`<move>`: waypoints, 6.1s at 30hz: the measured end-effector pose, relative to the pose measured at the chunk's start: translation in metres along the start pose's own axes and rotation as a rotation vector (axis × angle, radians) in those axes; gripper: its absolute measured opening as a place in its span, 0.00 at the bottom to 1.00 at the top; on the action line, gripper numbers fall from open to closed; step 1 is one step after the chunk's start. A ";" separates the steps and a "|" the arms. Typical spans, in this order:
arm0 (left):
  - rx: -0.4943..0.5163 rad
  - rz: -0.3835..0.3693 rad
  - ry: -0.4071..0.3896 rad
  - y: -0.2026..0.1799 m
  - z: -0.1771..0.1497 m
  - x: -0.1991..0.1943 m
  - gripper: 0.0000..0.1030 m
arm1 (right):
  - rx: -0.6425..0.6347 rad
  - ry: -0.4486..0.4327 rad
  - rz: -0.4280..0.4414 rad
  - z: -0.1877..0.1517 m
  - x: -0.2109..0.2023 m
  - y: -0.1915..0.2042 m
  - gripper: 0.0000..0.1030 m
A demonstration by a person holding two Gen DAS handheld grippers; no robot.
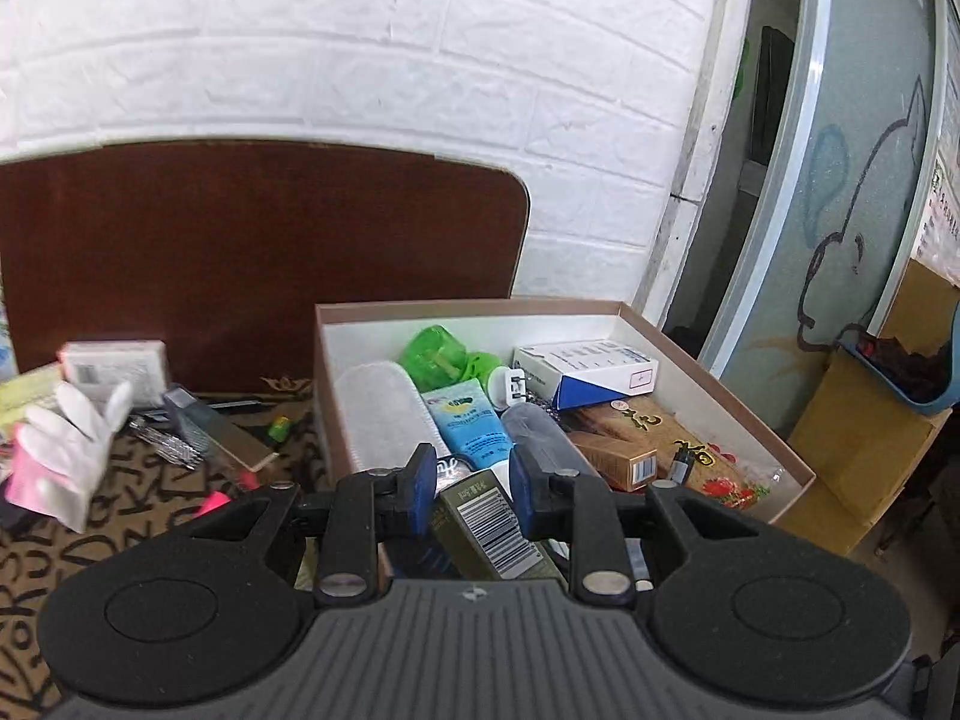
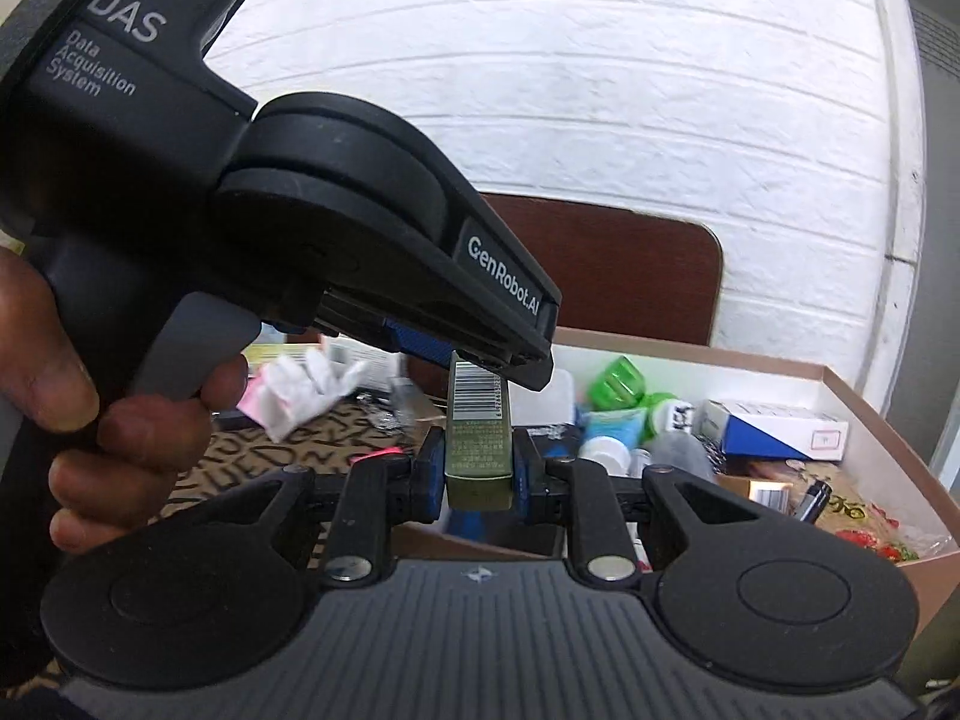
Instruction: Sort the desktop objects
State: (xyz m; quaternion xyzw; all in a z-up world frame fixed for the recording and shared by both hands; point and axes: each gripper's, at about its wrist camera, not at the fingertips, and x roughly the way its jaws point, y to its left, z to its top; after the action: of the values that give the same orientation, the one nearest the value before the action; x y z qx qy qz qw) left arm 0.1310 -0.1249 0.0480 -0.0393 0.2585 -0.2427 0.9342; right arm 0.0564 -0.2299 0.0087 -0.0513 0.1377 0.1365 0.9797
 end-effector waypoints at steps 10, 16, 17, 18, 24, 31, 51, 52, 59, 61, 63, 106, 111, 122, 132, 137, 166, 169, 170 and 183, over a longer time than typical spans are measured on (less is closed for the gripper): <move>0.012 0.008 -0.055 0.000 -0.006 -0.005 0.94 | 0.005 0.025 -0.048 -0.009 0.009 -0.009 0.53; 0.022 0.008 -0.047 -0.001 -0.010 -0.010 0.94 | 0.008 0.017 -0.067 -0.010 0.008 -0.007 0.81; 0.016 0.010 -0.044 -0.001 -0.011 -0.010 0.94 | 0.007 0.015 -0.071 -0.008 0.007 -0.007 0.85; 0.010 0.013 -0.041 0.000 -0.012 -0.010 0.94 | -0.001 0.013 -0.075 -0.008 0.009 -0.007 0.85; -0.048 0.035 -0.043 0.012 -0.025 -0.027 0.94 | 0.015 0.014 -0.084 -0.008 0.005 -0.007 0.87; -0.180 0.100 -0.039 0.047 -0.048 -0.054 0.94 | -0.003 0.001 -0.103 -0.006 0.003 0.001 0.88; -0.352 0.227 -0.075 0.139 -0.079 -0.092 0.94 | -0.297 -0.030 0.092 0.011 0.013 0.113 0.88; -0.353 0.224 -0.077 0.143 -0.078 -0.091 0.94 | -0.311 -0.023 0.082 0.012 0.019 0.116 0.88; -0.357 0.175 -0.086 0.167 -0.055 -0.067 0.93 | -0.381 0.062 0.004 0.020 0.078 0.129 0.85; -0.355 0.160 -0.078 0.174 -0.048 -0.057 0.93 | -0.409 0.079 -0.008 0.022 0.098 0.135 0.83; -0.354 0.151 -0.073 0.183 -0.042 -0.047 0.92 | -0.423 0.096 -0.022 0.024 0.118 0.138 0.83; -0.475 0.105 0.180 0.156 -0.126 -0.053 0.64 | -0.173 0.341 0.279 -0.044 0.028 0.140 0.22; -0.445 0.099 0.215 0.135 -0.137 -0.059 0.61 | -0.164 0.337 0.268 -0.050 -0.011 0.133 0.22; -0.433 0.210 0.201 0.144 -0.117 -0.039 0.47 | -0.121 0.316 0.245 -0.050 -0.003 0.124 0.23; -0.452 0.199 0.219 0.150 -0.119 -0.030 0.43 | -0.124 0.321 0.271 -0.051 0.008 0.131 0.34; -0.446 0.196 0.222 0.150 -0.119 -0.029 0.43 | -0.134 0.319 0.281 -0.052 0.012 0.135 0.42; -0.178 0.101 -0.054 0.049 -0.033 -0.077 0.34 | -0.170 -0.011 0.149 0.003 -0.041 0.096 0.24; -0.134 0.060 -0.070 0.028 -0.020 -0.067 0.34 | -0.159 -0.049 0.094 0.010 -0.044 0.077 0.24; -0.117 0.047 -0.074 0.021 -0.016 -0.063 0.34 | -0.150 -0.060 0.071 0.012 -0.044 0.068 0.24; -0.053 -0.131 0.012 -0.033 0.006 0.044 0.34 | -0.043 -0.012 -0.140 0.004 -0.006 -0.026 0.25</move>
State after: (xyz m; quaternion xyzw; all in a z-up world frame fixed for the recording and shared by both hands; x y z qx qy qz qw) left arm 0.1528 -0.1747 0.0396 -0.0794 0.2675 -0.2968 0.9133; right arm 0.0596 -0.2561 0.0154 -0.0811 0.1248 0.0707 0.9863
